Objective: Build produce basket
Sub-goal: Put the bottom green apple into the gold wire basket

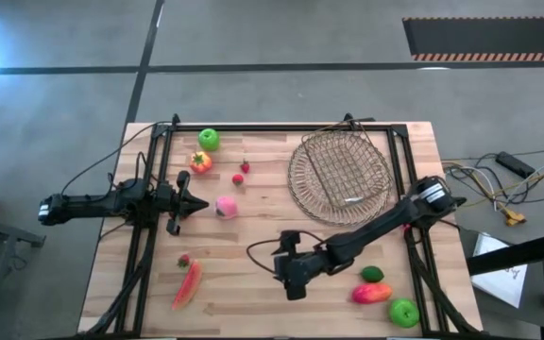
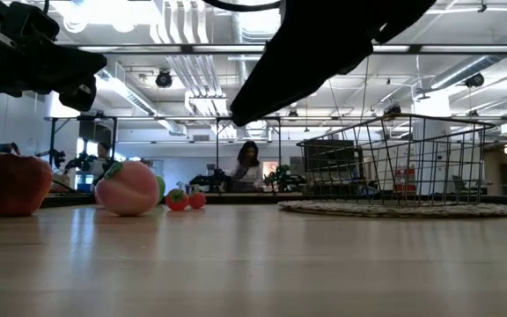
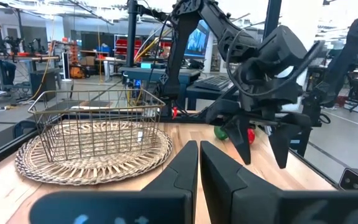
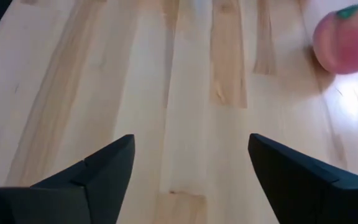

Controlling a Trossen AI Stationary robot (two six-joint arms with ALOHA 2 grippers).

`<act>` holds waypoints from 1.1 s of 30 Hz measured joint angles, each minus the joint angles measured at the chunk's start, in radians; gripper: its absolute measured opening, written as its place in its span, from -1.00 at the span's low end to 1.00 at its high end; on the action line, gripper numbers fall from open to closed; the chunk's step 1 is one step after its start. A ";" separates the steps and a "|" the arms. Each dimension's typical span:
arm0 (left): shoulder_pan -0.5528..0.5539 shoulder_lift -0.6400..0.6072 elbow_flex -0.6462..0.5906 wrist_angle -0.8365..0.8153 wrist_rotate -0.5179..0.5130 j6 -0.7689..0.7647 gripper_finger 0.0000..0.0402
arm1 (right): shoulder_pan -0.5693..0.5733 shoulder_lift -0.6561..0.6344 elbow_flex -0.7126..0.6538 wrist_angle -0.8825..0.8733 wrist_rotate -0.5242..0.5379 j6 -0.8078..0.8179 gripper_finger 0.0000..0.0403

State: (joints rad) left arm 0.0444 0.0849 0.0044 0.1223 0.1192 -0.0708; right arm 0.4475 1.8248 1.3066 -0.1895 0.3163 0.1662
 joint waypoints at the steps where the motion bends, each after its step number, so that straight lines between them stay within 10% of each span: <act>1: 0.000 0.000 0.000 0.000 0.000 0.000 -0.99 | 0.002 -0.006 -0.004 -0.003 0.002 0.011 0.55; 14: 0.000 0.000 0.000 0.000 0.000 0.000 -0.99 | 0.183 -0.039 -0.072 -0.059 0.359 0.216 0.41; 33: 0.000 0.000 0.000 0.000 0.000 0.000 -0.99 | 0.323 -0.318 -0.075 -0.632 0.222 0.724 0.31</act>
State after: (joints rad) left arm 0.0444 0.0849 0.0044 0.1223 0.1196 -0.0708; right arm 0.7707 1.5065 1.2316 -0.8211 0.5385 0.8906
